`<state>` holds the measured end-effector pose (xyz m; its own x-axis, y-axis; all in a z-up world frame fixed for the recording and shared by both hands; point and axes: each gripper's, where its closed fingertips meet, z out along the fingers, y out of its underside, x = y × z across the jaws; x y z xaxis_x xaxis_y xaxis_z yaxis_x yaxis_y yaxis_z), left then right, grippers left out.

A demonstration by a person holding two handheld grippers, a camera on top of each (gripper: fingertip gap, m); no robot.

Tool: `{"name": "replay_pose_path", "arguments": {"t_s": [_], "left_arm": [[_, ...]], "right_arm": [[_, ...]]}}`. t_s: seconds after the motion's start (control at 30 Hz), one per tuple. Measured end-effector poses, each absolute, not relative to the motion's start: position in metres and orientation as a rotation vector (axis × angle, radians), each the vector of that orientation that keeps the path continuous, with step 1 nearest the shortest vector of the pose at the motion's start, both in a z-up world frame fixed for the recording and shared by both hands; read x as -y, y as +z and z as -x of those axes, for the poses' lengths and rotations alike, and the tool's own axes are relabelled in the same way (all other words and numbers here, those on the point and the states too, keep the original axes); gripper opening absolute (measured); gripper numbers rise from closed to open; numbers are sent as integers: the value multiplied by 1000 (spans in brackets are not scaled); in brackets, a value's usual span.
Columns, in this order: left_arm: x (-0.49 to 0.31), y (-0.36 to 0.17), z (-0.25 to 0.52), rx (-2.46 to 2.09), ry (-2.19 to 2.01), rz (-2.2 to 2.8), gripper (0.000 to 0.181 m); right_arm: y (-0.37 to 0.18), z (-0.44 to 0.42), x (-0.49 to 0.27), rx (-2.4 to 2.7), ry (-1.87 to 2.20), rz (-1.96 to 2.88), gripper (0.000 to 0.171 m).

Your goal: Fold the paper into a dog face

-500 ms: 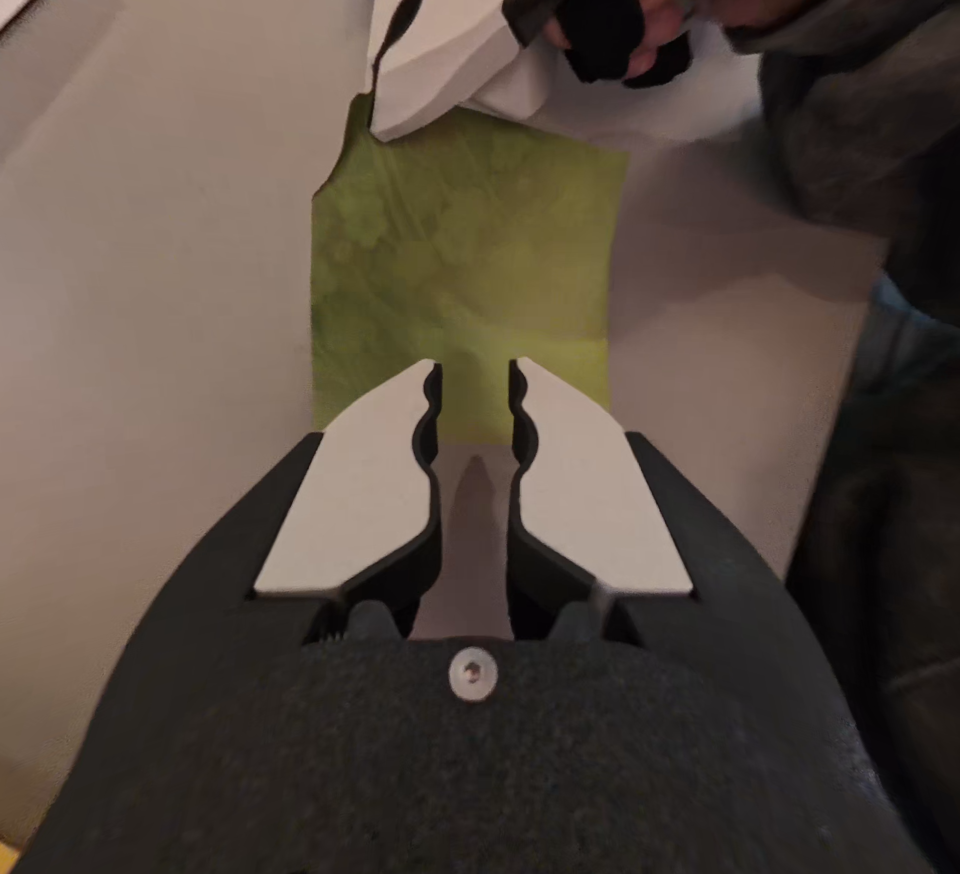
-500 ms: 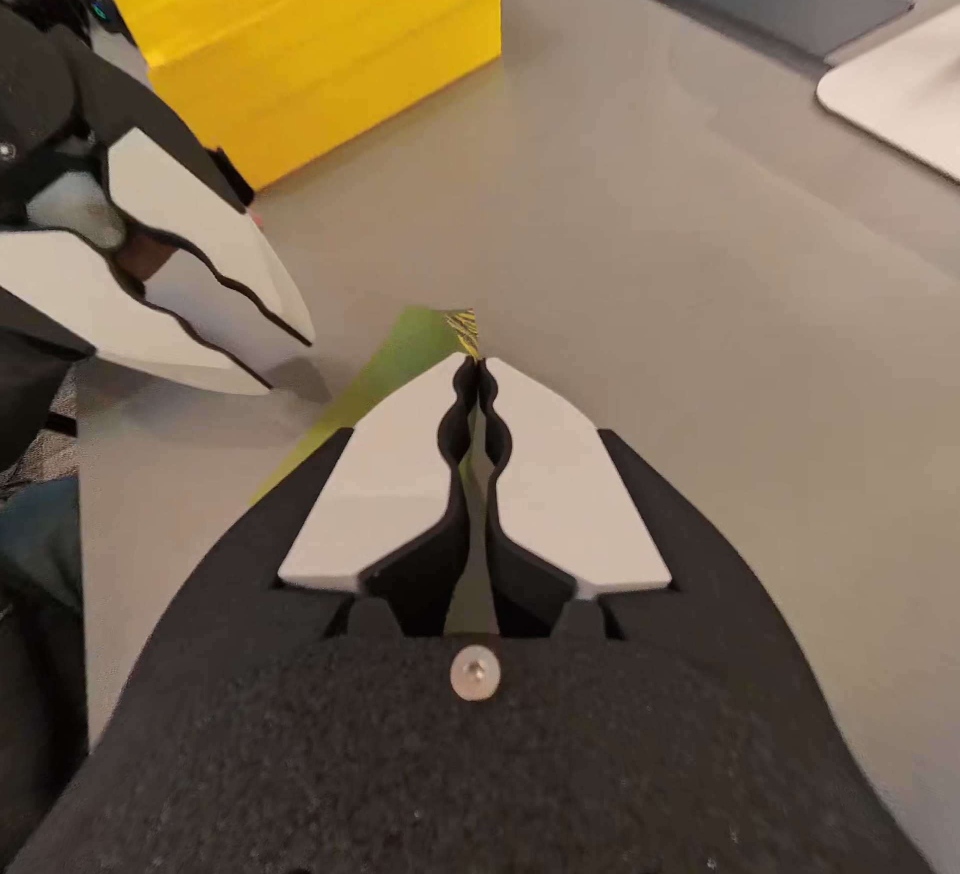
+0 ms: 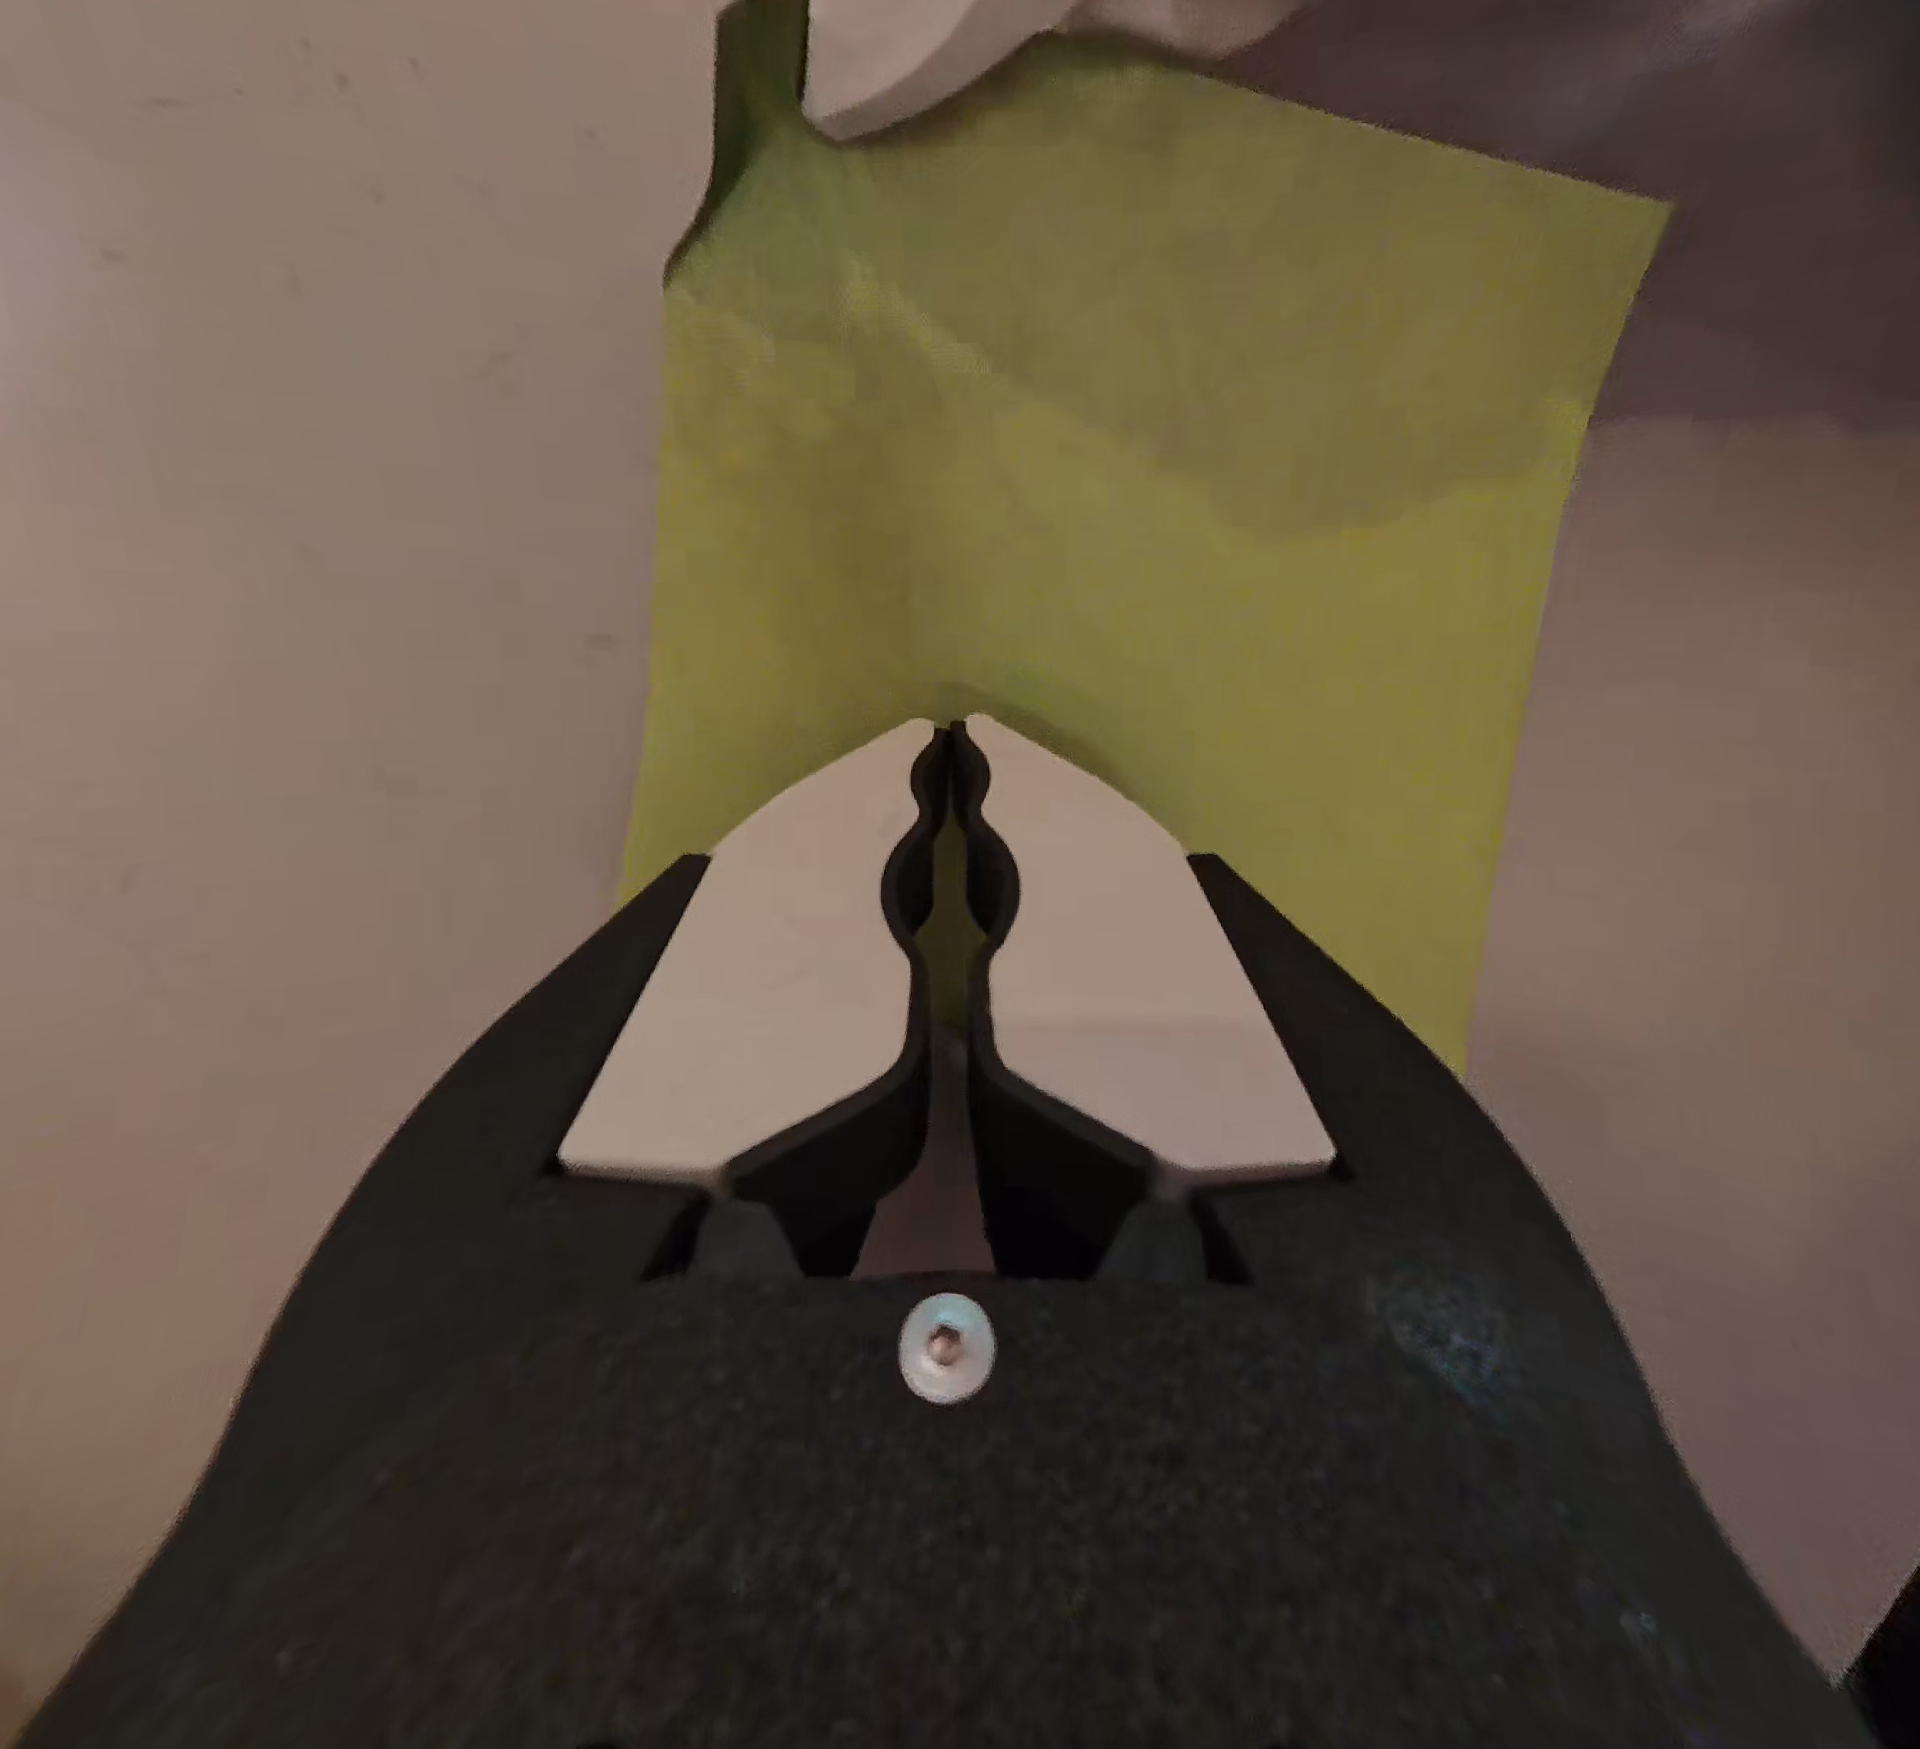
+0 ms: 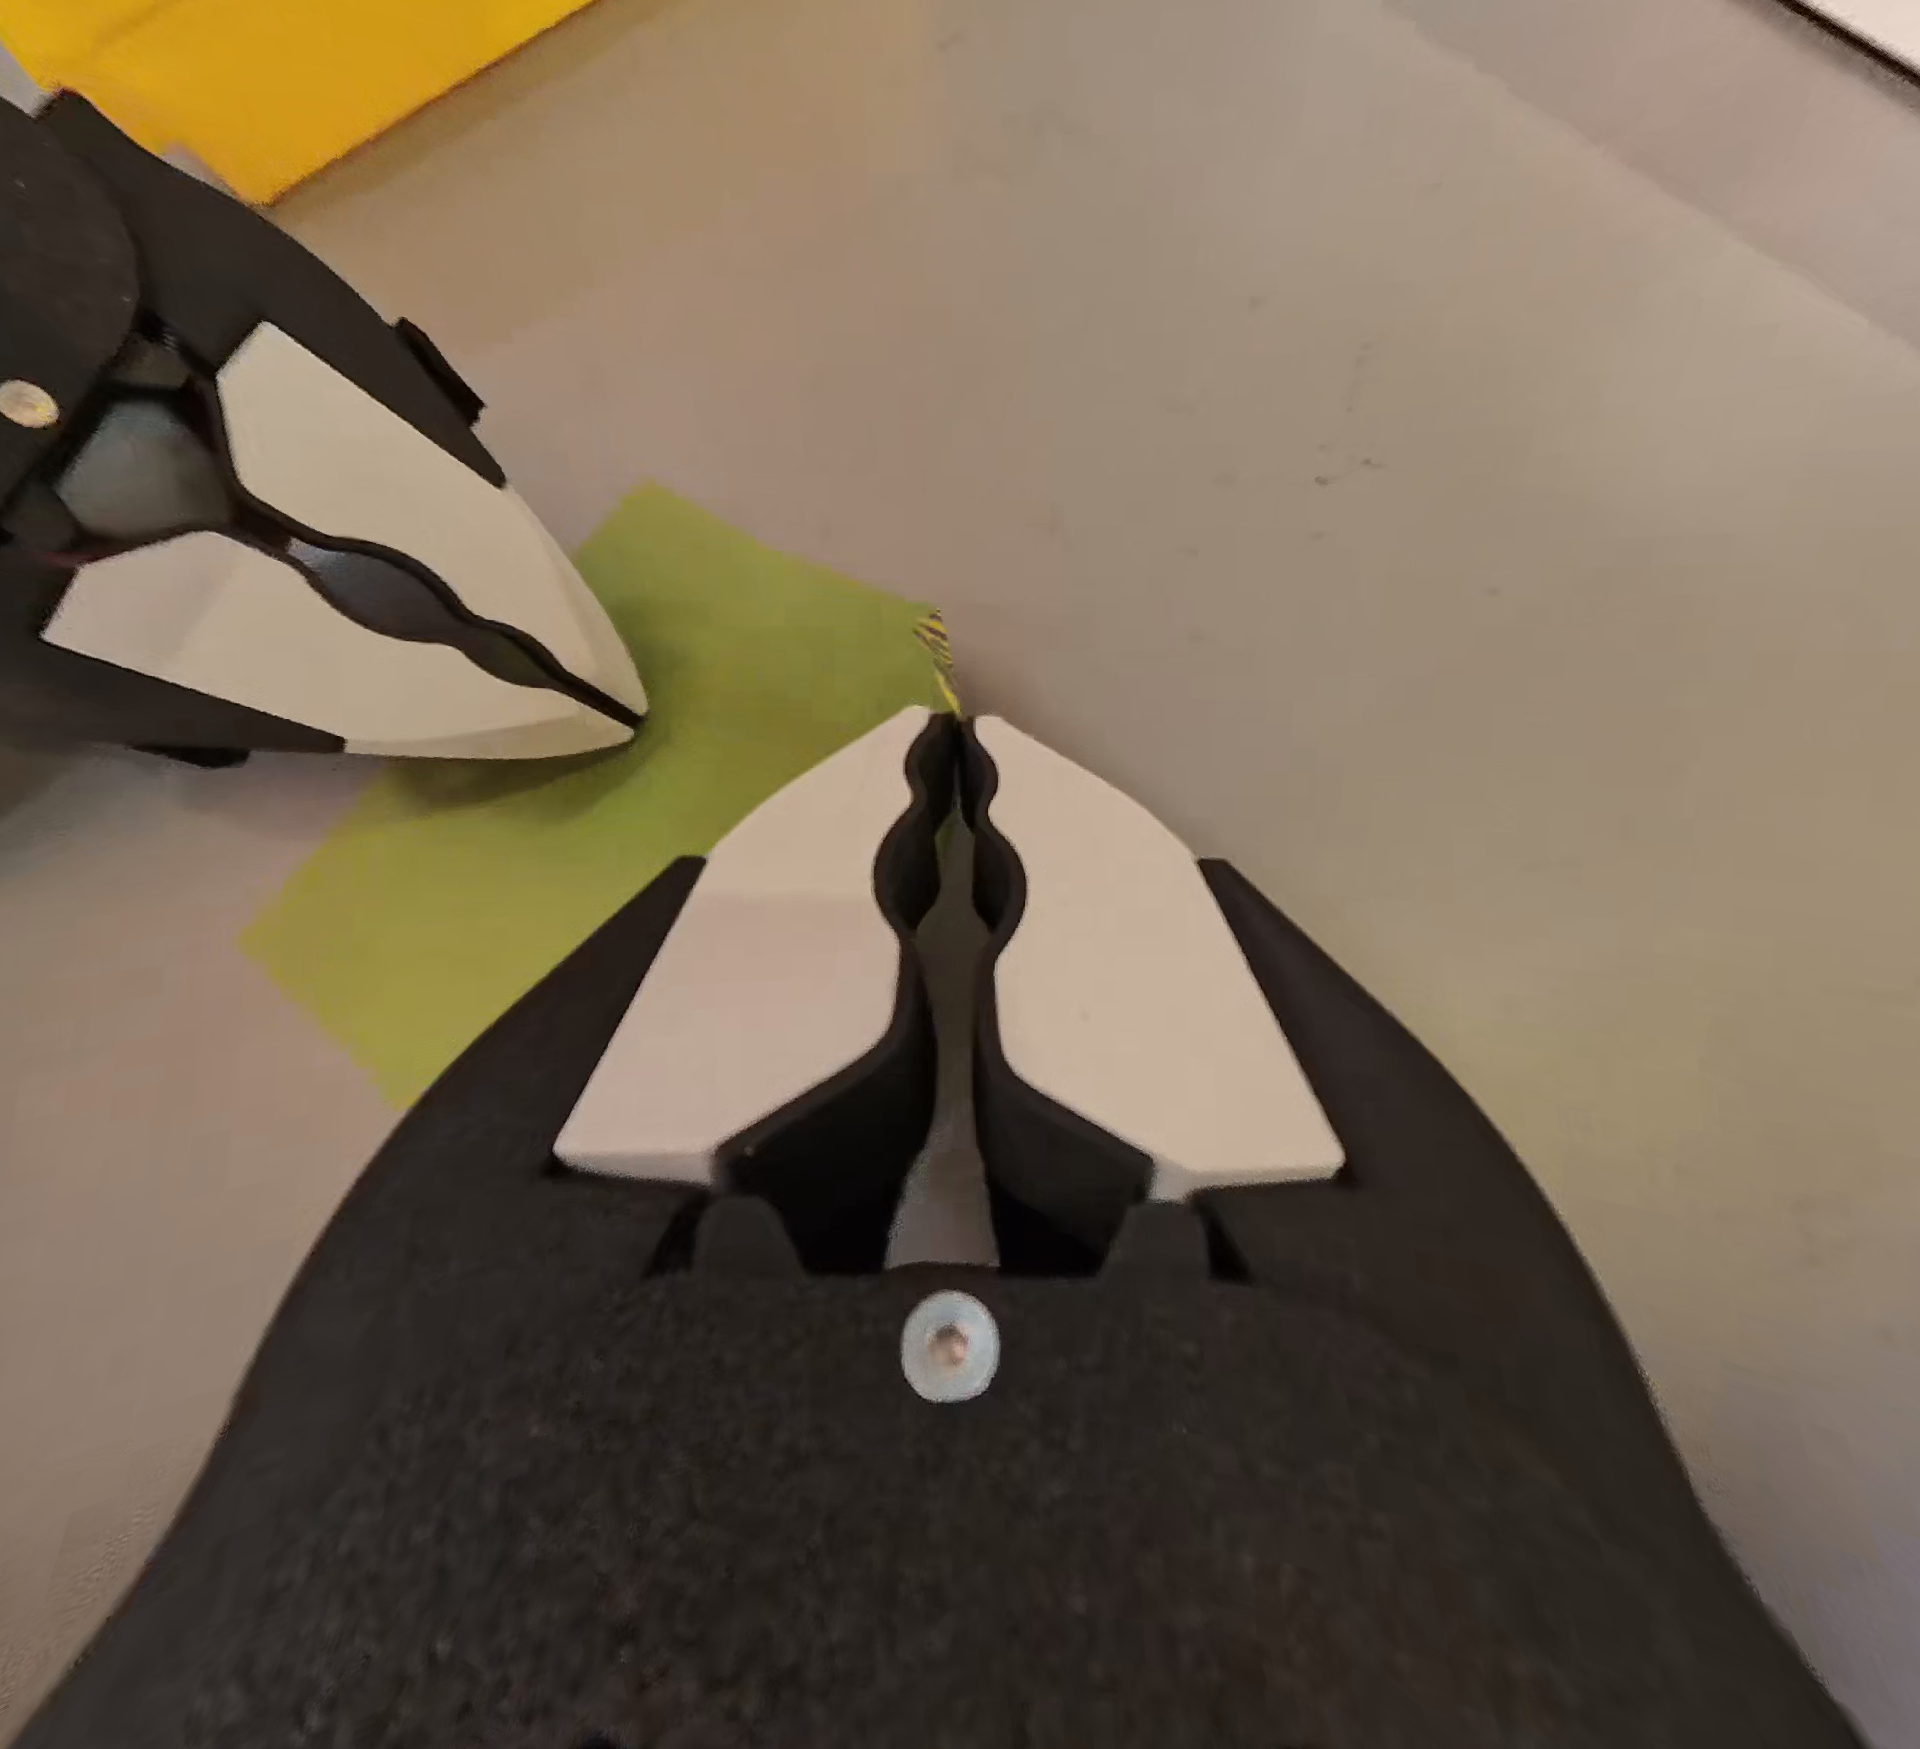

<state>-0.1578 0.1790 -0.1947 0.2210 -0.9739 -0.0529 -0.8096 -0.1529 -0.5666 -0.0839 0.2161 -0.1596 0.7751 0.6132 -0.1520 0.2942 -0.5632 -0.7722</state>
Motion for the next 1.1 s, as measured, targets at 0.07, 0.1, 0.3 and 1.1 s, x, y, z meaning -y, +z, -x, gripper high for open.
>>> {"name": "replay_pose_path", "arguments": {"t_s": [0.07, 0.1, 0.3, 1.1], "left_arm": [[-179, -195, 158, -1633, -453, 2019, 0], [-179, -195, 158, -1626, -461, 2020, 0], [-173, -195, 158, -1651, -492, 2012, 0], [-163, -194, 159, -1649, -563, 2049, 0]], "right_arm": [[-164, 83, -218, 752, 467, 2167, 3], [-167, 83, -220, 792, 428, 2159, 8], [-180, 92, -228, 922, 352, 2119, 4], [-183, 118, -241, 1001, 263, 2211, 0]]}}
